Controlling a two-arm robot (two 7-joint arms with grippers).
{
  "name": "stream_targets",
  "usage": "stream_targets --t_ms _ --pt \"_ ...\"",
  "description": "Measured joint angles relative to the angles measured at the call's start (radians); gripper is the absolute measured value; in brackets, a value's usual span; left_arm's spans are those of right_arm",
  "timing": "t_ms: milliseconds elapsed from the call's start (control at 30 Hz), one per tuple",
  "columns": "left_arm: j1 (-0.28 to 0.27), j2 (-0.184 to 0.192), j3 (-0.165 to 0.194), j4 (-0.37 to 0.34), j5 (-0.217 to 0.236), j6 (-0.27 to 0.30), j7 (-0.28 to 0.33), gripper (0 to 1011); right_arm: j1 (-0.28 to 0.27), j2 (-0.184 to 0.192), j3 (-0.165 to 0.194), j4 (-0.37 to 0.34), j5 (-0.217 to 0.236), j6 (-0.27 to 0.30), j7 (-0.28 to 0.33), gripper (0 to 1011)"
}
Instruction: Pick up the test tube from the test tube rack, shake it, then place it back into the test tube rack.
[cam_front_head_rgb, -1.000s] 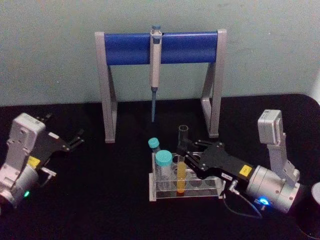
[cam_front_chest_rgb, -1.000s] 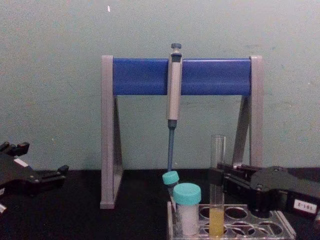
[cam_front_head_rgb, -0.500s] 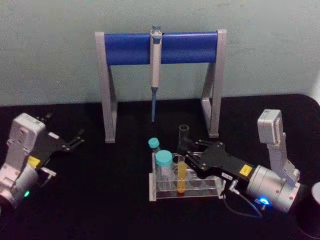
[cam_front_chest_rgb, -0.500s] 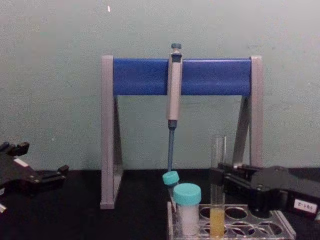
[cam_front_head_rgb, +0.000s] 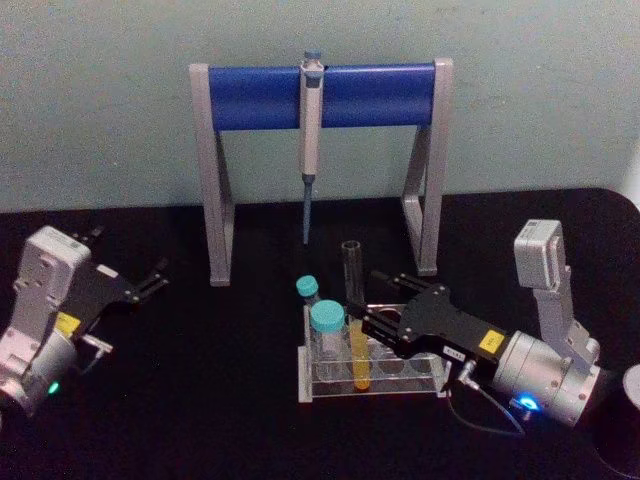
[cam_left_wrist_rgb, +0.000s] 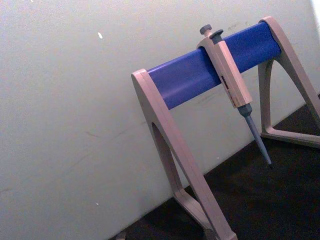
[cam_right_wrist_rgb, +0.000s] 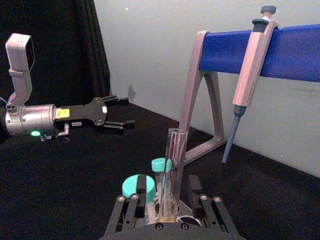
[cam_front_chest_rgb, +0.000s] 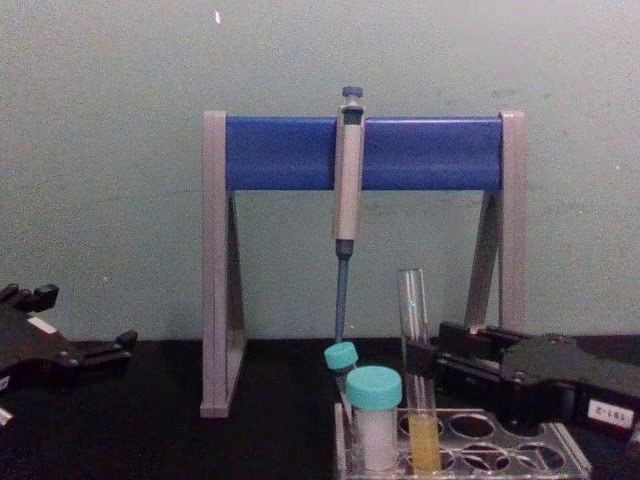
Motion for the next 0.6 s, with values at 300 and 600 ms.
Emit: stream_targets --t_ms 300,600 --pt "0.000 0.000 0.000 0.000 0.000 0.000 0.000 1001 0.000 0.000 0.000 0.000 0.001 -0.001 0.001 794" --pt "0.000 0.000 0.000 0.000 0.000 0.000 0.000 1001 0.000 0.000 0.000 0.000 0.001 -0.001 0.001 1000"
